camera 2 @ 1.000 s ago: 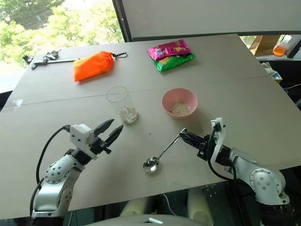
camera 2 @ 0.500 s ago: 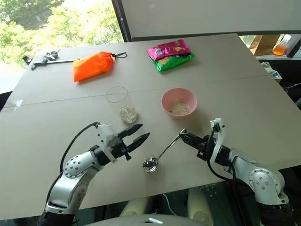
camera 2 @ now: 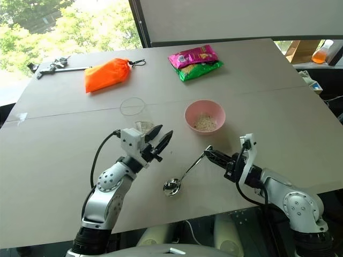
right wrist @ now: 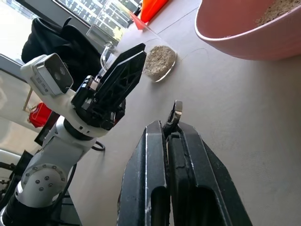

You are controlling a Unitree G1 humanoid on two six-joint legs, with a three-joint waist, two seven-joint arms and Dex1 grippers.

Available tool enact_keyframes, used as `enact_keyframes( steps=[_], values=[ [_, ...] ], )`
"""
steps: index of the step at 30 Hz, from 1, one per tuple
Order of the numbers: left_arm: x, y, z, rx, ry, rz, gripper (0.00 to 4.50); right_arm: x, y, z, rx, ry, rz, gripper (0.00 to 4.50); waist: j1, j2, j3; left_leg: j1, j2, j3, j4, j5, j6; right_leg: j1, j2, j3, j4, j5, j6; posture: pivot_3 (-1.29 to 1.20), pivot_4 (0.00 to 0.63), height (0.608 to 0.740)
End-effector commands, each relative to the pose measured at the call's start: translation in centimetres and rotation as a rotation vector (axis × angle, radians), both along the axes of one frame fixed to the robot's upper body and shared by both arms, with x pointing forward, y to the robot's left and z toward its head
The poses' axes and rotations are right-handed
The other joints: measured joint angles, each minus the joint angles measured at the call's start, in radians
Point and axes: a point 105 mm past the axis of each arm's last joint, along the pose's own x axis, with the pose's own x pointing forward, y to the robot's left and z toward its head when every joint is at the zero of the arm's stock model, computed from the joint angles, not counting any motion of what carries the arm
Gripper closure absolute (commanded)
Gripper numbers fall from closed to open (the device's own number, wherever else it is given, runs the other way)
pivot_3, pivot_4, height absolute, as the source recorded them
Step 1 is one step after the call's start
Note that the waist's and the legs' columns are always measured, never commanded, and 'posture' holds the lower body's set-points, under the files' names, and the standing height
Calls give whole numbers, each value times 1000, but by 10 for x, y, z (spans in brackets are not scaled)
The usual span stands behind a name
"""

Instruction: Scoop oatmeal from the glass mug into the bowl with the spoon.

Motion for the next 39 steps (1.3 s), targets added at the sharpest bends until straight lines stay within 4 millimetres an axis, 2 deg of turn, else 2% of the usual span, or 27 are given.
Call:
enact_keyframes(
  steps=[1, 13, 20, 33, 39],
  values=[
    [-4, 11, 12, -13, -58, 68, 2288, 6, -7, 12, 29, -46, -25, 4500, 0, 0, 0, 0, 0, 0, 0, 0, 0, 0, 0, 0, 0, 0, 0, 0, 150, 740],
    [-4, 64, 15, 4, -71, 284, 2288, 30, -25, 38, 230, -39, -131, 4500, 0, 0, 0, 0, 0, 0, 0, 0, 0, 0, 0, 0, 0, 0, 0, 0, 150, 740],
    [-6, 84, 14, 29, -78, 339, 2288, 41, -30, 54, 322, -45, -170, 4500, -1, 0, 0, 0, 0, 0, 0, 0, 0, 0, 0, 0, 0, 0, 0, 0, 150, 740],
    [-8, 116, 22, 54, -108, 456, 2288, 41, -25, 50, 315, -29, -155, 4500, -1, 0, 0, 0, 0, 0, 0, 0, 0, 0, 0, 0, 0, 0, 0, 0, 150, 740],
    [-5, 123, 25, 78, -116, 462, 2288, 42, -22, 49, 317, -29, -150, 4500, -1, 0, 0, 0, 0, 0, 0, 0, 0, 0, 0, 0, 0, 0, 0, 0, 150, 740]
  ],
)
